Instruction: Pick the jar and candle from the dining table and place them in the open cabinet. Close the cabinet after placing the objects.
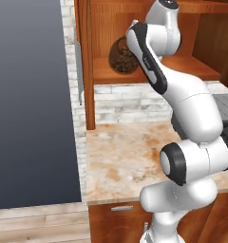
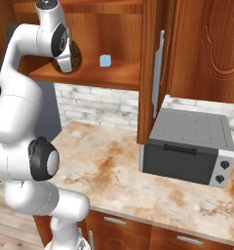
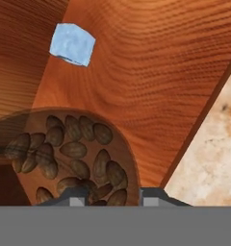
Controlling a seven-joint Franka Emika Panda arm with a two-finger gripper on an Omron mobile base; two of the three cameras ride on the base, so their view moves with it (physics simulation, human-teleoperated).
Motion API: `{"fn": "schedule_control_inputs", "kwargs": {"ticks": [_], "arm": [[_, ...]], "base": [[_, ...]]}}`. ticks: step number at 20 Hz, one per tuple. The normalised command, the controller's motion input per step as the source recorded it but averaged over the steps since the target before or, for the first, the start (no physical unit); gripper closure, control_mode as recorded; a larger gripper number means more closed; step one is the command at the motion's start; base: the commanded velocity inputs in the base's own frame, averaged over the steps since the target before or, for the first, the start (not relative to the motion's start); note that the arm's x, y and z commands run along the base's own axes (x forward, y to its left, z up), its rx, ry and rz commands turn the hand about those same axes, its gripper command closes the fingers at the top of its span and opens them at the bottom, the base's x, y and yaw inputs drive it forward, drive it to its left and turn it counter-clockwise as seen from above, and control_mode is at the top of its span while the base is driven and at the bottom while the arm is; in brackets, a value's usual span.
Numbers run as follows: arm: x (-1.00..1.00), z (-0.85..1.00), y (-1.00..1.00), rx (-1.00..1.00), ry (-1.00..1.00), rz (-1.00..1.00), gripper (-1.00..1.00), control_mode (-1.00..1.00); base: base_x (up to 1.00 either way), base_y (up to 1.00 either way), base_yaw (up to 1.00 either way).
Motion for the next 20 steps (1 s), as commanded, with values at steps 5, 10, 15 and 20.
{"fn": "schedule_control_inputs", "kwargs": {"ticks": [5, 10, 15, 20], "arm": [[0.0, -0.23, 0.07, 0.01, 0.05, 0.0, 1.0, -1.0], [-0.01, -0.18, 0.12, 0.0, 0.03, 0.0, 1.0, -1.0], [0.0, -0.09, 0.1, 0.0, 0.0, 0.0, 1.0, -1.0], [0.0, 0.0, 0.0, 0.0, 0.0, 0.0, 1.0, -1.0]], "base": [[0.0, 0.0, 0.0], [0.0, 0.0, 0.0], [0.0, 0.0, 0.0], [0.0, 0.0, 0.0]]}}
